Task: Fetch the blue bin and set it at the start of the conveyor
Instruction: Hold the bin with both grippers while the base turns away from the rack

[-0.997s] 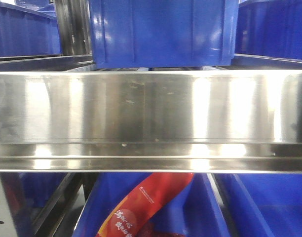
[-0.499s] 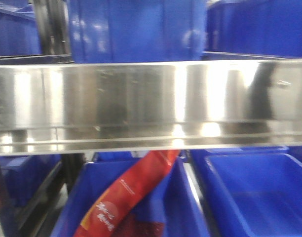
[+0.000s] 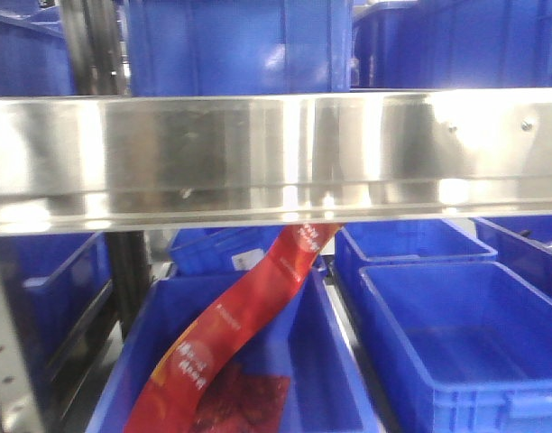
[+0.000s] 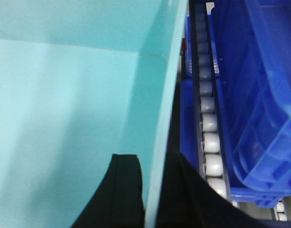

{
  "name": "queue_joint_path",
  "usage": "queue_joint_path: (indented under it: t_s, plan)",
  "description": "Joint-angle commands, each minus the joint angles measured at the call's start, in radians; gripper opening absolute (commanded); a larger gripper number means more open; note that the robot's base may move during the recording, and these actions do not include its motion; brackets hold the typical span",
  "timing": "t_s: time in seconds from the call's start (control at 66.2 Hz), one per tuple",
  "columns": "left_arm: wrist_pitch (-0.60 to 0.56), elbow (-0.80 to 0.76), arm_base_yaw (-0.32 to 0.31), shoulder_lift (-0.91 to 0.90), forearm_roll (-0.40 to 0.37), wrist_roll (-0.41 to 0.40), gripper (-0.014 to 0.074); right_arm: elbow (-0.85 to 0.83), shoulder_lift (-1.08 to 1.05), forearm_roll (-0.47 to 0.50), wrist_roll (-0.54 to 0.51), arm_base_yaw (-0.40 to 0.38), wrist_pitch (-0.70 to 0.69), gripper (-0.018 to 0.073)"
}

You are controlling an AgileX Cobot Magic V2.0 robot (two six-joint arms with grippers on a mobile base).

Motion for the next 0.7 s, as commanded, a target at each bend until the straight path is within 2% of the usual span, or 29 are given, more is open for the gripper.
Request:
queue_joint_path:
  t_s: [0.0, 0.68]
  plan:
    - [-0.036, -0.01, -0.005, -0.024, 0.008, 0.014, -0.0111, -0.004, -0.005, -0.024, -0.016, -0.004, -0.031, -0.0153]
    - [-0.036, -0.01, -0.005, -0.024, 0.008, 0.014, -0.0111, -0.004, -0.005, -0.024, -0.016, -0.004, -0.032, -0.0153]
